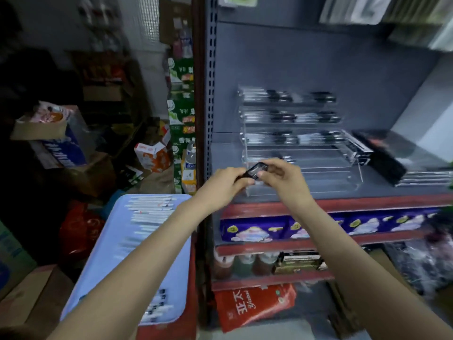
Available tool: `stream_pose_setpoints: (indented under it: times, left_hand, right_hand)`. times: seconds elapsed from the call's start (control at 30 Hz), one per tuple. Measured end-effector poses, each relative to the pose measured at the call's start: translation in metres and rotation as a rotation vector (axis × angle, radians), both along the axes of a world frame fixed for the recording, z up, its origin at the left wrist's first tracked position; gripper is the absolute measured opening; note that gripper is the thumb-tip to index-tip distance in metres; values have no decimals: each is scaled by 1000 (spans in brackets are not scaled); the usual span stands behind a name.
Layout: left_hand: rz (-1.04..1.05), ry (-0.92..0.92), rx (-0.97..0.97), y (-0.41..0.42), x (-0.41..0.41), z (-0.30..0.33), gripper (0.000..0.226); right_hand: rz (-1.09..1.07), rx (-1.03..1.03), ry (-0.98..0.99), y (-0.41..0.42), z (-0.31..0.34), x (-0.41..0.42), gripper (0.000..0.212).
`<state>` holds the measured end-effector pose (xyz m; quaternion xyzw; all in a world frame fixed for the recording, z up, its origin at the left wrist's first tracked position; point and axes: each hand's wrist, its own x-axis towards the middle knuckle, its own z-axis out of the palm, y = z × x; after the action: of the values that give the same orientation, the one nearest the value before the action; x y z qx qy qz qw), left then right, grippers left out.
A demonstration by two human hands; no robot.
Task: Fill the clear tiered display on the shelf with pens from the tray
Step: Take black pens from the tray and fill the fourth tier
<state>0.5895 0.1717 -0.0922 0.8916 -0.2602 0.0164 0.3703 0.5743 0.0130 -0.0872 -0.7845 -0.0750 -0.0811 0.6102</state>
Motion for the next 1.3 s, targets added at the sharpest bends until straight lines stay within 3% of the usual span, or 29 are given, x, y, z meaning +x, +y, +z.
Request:
stream_pose_setpoints:
  times: [0.1, 0.2, 0.27, 0.47, 0.63, 0.8, 1.07, 1.3]
  left_hand:
    - [134, -72, 24, -42, 18, 10, 24]
    - [465, -253, 243, -65, 34, 16, 28]
    - [551, -233, 278, -74, 41, 22, 32]
    - [424, -129, 230, -83, 61, 25, 46]
    - [412, -178, -40, -86, 63, 25, 23]
    - [404, -179, -60, -88, 65, 20, 19]
    - [371, -187, -4, -89, 65, 19, 24]
    - [365, -150, -41, -84, 63, 19, 12]
  right_hand:
    - [4, 20, -18, -56, 14, 21, 22]
    - [-105, 145, -37, -109, 24, 45, 19]
    - [-175, 208, -38, -135, 26, 61, 11]
    - [-91, -59, 47, -158, 15, 107, 10]
    - [-17, -316, 29, -153, 8, 124, 12]
    - [135, -592, 56, -154, 8, 132, 10]
    - [180, -763, 32, -140, 5, 134, 25]
    - [274, -862, -42, -141, -2, 125, 22]
